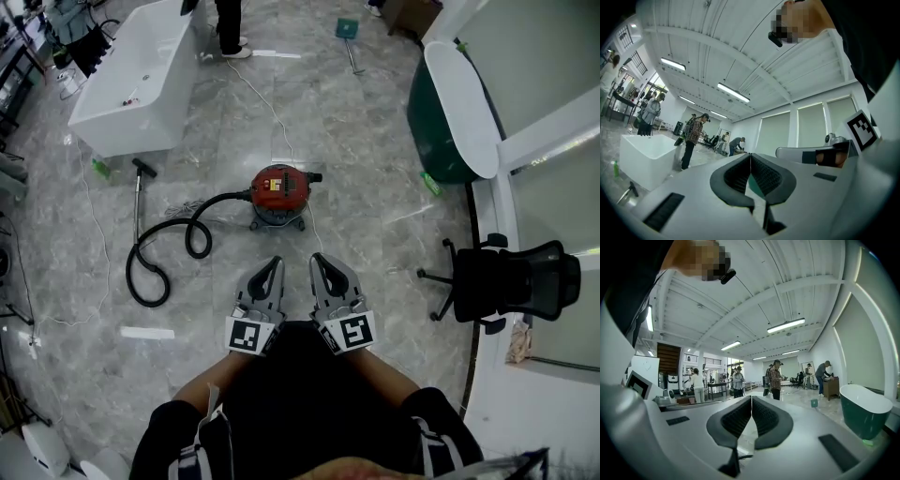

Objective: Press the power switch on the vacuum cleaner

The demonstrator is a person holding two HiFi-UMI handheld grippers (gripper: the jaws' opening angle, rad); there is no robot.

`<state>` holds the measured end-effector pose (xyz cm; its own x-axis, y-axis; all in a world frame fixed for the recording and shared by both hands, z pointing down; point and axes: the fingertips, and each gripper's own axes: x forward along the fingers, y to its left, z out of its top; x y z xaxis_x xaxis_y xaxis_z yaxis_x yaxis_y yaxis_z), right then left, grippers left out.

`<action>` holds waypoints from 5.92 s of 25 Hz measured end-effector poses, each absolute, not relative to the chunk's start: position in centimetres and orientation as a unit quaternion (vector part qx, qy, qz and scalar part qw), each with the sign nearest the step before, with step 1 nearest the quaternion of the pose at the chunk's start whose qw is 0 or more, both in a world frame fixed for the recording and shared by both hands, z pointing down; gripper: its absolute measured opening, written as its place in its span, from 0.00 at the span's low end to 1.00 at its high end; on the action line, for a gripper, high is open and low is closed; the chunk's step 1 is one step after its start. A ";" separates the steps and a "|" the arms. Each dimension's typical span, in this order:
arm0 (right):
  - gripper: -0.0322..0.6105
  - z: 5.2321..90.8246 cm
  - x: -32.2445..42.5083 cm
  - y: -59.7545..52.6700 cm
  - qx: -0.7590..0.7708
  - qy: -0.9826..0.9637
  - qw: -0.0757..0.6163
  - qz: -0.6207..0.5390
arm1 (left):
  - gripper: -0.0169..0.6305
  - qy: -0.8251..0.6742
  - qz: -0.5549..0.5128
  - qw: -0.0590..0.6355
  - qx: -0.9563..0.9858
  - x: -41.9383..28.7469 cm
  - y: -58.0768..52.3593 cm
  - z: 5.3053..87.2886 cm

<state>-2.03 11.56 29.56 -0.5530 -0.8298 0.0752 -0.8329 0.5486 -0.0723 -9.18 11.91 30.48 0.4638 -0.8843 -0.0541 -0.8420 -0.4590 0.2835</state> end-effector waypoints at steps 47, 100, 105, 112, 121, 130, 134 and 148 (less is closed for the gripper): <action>0.08 31.7 -6.0 2.7 0.491 -0.868 0.037 0.068 | 0.05 -0.524 -0.072 0.123 0.840 -13.7 2.4 32.4; 0.08 46.3 2.0 -19.0 0.497 -0.856 0.000 0.141 | 0.05 -0.513 0.243 0.230 0.790 -8.3 -20.8 65.9; 0.08 48.5 1.6 -18.9 0.484 -0.863 0.000 0.142 | 0.05 -0.499 0.296 0.210 0.787 -9.4 -21.3 71.4; 0.08 51.0 2.6 -19.2 0.474 -0.868 0.024 0.145 | 0.05 -0.481 0.350 0.185 0.782 -10.7 -22.9 78.0; 0.08 55.0 6.7 -21.9 0.497 -0.858 0.048 0.124 | 0.05 -0.467 0.357 0.232 0.775 -10.4 -23.9 85.2; 0.08 57.5 3.5 -22.1 0.466 -0.875 0.041 0.123 | 0.05 -0.469 0.359 0.293 0.751 -10.8 -24.3 90.4; 0.08 59.0 3.2 -22.1 0.463 -0.876 0.052 0.125 | 0.05 -0.467 0.371 0.295 0.747 -11.2 -24.6 92.9; 0.08 62.6 2.7 -20.9 0.455 -0.874 0.081 0.148 | 0.05 -0.442 0.389 0.311 0.746 -11.9 -24.9 97.2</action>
<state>2.75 -20.91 62.59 -0.5722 -0.7722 0.2764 -0.8201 0.5418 -0.1841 -11.94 -24.90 97.21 0.3064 -0.4177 0.8554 -0.9012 -0.4167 0.1194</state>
